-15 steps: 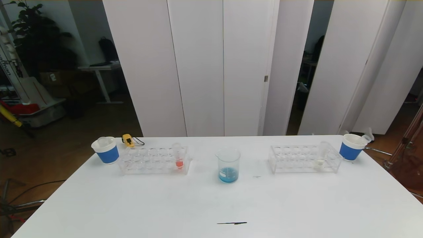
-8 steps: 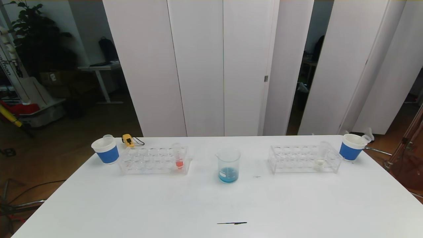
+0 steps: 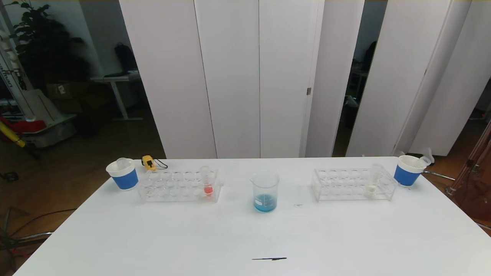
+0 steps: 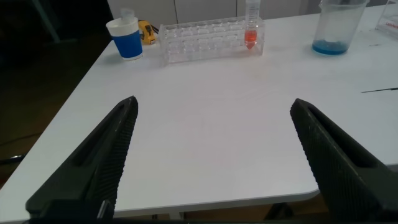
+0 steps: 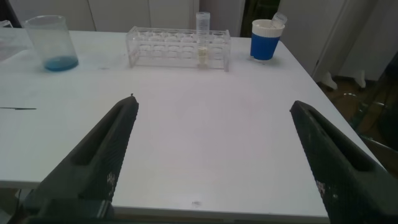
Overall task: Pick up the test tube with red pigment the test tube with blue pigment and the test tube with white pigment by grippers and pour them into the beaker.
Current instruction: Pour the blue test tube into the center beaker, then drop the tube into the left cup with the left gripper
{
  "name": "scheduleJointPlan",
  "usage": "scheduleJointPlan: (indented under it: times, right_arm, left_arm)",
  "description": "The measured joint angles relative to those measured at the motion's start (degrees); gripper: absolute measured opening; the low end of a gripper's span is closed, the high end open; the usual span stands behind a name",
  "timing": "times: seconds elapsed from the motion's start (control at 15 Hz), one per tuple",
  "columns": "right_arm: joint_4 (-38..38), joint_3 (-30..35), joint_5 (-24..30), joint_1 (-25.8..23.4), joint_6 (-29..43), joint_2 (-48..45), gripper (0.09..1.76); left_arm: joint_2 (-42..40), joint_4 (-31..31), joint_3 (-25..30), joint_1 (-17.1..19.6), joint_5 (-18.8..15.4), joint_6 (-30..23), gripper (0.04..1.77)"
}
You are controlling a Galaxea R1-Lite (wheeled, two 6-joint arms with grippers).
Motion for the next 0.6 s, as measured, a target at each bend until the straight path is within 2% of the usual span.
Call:
scheduleJointPlan:
  times: [0.6]
  right_arm:
    - [0.00, 0.00, -0.02, 0.00, 0.00, 0.00, 1.75]
  left_arm:
    - [0.00, -0.06, 0.00, 0.00, 0.09, -0.48, 1.75]
